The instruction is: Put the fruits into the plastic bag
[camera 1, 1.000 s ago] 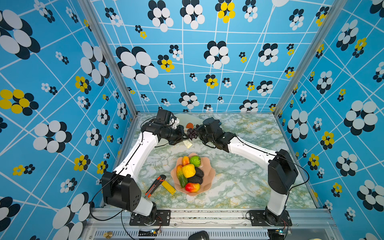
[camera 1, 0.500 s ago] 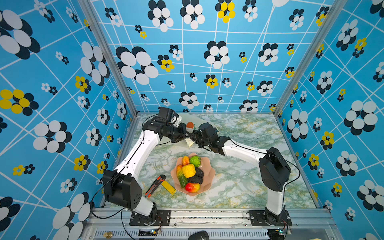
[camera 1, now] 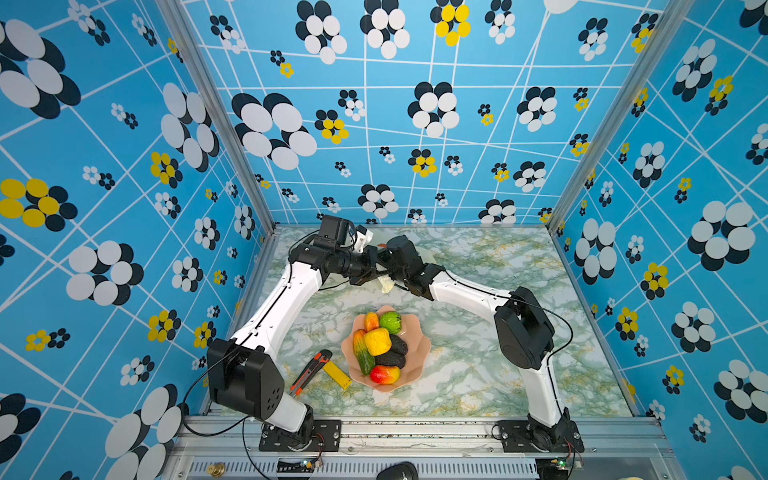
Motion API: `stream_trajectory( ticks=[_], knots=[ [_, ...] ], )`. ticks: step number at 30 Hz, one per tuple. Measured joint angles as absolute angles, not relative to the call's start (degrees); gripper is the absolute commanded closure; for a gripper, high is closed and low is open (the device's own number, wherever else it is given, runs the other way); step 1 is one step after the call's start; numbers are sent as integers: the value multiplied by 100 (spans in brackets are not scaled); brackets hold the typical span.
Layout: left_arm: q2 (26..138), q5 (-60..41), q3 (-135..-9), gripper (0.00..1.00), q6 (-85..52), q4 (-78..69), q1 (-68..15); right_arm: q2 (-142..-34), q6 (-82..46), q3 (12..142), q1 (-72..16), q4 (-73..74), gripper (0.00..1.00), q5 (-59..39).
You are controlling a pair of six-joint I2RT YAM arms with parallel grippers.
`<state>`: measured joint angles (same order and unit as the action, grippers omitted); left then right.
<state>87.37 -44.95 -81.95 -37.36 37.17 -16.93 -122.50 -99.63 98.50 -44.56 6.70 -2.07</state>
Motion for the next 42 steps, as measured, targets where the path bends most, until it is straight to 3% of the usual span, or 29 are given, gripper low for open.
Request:
stream_trajectory(
  ticks=[12, 19, 26, 42],
  knots=[
    [8678, -5172, -8099, 100, -3905, 3205, -1883, -12276, -9421, 9623, -3962, 1262, 85, -106],
    [8678, -5378, -8101, 100, -4018, 2910, -1959, -11450, -8903, 8195, -3548, 1199, 86, 464],
    [8678, -5468, -8099, 100, -4060, 2818, -2027, -10895, -8324, 8263, -3428, 1081, 86, 657],
    [8678, -5468, -7911, 100, -4056, 2753, -2023, -12394, -8543, 9542, -3898, 1028, 85, -403]
  ],
)
